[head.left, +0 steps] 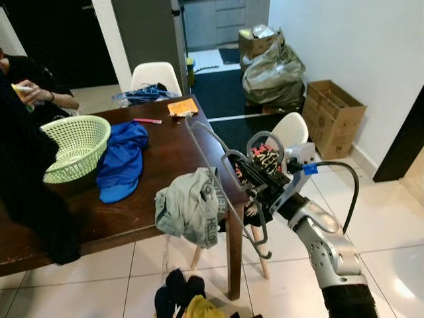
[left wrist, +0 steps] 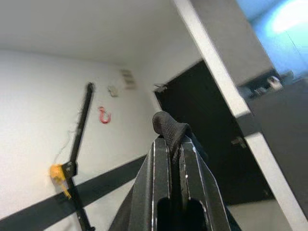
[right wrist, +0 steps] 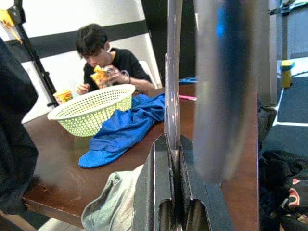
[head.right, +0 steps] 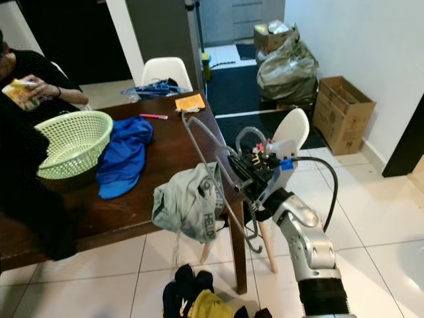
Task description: Hang hanger
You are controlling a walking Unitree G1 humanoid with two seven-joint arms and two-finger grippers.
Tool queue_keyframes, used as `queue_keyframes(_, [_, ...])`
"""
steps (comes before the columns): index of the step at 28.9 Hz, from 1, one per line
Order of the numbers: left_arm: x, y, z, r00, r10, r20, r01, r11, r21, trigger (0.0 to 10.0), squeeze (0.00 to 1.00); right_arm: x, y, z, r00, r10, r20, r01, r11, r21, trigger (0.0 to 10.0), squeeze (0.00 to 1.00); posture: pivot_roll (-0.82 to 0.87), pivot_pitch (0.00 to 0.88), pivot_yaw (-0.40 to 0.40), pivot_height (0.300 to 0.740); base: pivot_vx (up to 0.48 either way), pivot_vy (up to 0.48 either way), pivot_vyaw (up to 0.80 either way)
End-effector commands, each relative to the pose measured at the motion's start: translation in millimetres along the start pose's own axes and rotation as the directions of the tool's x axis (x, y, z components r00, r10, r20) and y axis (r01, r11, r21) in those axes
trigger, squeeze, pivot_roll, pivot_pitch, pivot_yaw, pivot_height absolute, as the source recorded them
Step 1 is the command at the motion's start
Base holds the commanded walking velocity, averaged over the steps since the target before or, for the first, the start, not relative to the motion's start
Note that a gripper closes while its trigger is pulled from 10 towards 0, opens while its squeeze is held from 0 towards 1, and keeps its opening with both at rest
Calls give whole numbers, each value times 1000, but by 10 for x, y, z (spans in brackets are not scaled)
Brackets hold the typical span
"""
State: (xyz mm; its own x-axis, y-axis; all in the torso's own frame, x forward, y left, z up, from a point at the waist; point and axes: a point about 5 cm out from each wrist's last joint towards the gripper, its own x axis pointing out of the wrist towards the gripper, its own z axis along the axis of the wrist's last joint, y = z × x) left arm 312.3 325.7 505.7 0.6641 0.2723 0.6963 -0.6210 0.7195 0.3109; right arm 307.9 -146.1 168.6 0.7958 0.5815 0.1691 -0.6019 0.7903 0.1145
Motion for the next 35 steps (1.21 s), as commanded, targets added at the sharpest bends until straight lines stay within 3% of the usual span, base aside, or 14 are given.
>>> queue_keyframes(1, [-101, -427, -209, 986, -163, -29, 161, 985, -58, 10000, 0, -4, 58, 24, 1000, 17, 1, -17, 1000, -3, 10000, 0, -50, 0, 95, 740, 0, 0, 0])
queue_keyframes(4, [-211, -656, -389, 967, -249, -44, 244, 965, -96, 10000, 0, -30, 60, 23, 1000, 17, -6, -17, 1000, -6, 10000, 0, -51, 0, 91, 740, 0, 0, 0])
queue_keyframes(6, [-527, -1014, -780, 923, -371, -107, 347, 918, -193, 10000, 0, -72, 59, 14, 999, 25, -22, -25, 1000, -6, 10000, 0, -49, 0, 72, 740, 0, 0, 0])
queue_keyframes(8, [-527, -1014, -780, 923, -371, -107, 347, 918, -193, 10000, 0, -72, 59, 14, 999, 25, -22, -25, 1000, -6, 10000, 0, -49, 0, 72, 740, 0, 0, 0])
queue_keyframes(12, [-885, -1308, -1110, 873, -461, -160, 403, 866, -296, 10000, 0, -86, 71, -1, 998, 44, -37, -44, 999, -2, 10000, 0, -34, 14, 62, 740, 0, 0, 0])
queue_keyframes(13, [-1078, -1411, -1227, 854, -489, -178, 416, 847, -333, 10000, 0, -80, 80, -8, 998, 56, -43, -56, 998, 1, 10000, 0, -27, 23, 58, 740, 0, 0, 0])
queue_keyframes(17, [-1213, -1451, -1299, 849, -489, -199, 396, 839, -373, 10000, 0, -77, 88, -14, 997, 65, -46, -65, 998, 4, 10000, 0, -26, 22, 59, 740, 0, 0, 0])
queue_keyframes(18, [-1373, -1417, -1309, 839, -500, -216, 374, 817, -439, 10000, 0, -81, 93, -24, 996, 70, -52, -70, 998, 7, 10000, 0, -24, 29, 56, 740, 0, 0, 0])
queue_keyframes(24, [-1579, -1192, -1287, 827, -504, -249, 351, 809, -471, 10000, 0, -107, 92, -35, 996, 69, -61, -68, 998, 13, 10000, 0, -19, 33, 56, 740, 0, 0, 0])
queue_keyframes(26, [-1745, -707, -1505, 814, -407, -415, 296, 905, -307, 10000, 0, -133, 85, -53, 995, 69, -75, -68, 998, 16, 10000, 0, 3, 44, 52, 740, 0, 0, 0])
queue_keyframes(27, [-1745, -707, -1505, 814, -407, -415, 296, 905, -307, 10000, 0, -133, 85, -53, 995, 69, -75, -68, 998, 16, 10000, 0, 3, 44, 52, 740, 0, 0, 0])
queue_keyframes(28, [-1850, -487, -1668, 794, -340, -504, 265, 940, -216, 10000, 0, -138, 84, -61, 994, 71, -80, -70, 997, 20, 10000, 0, 14, 45, 45, 740, 0, 0, 0])
queue_keyframes(34, [-2073, -252, -1921, 737, -264, -623, 243, 962, -121, 10000, 0, -135, 86, -74, 993, 77, -87, -75, 997, 21, 10000, 0, 15, 48, 43, 740, 0, 0, 0])
queue_keyframes(35, [-2285, -221, -2067, 693, -235, -682, 255, 964, -72, 10000, 0, -133, 90, -74, 992, 83, -90, -82, 996, 22, 10000, 0, 16, 51, 37, 740, 0, 0, 0])
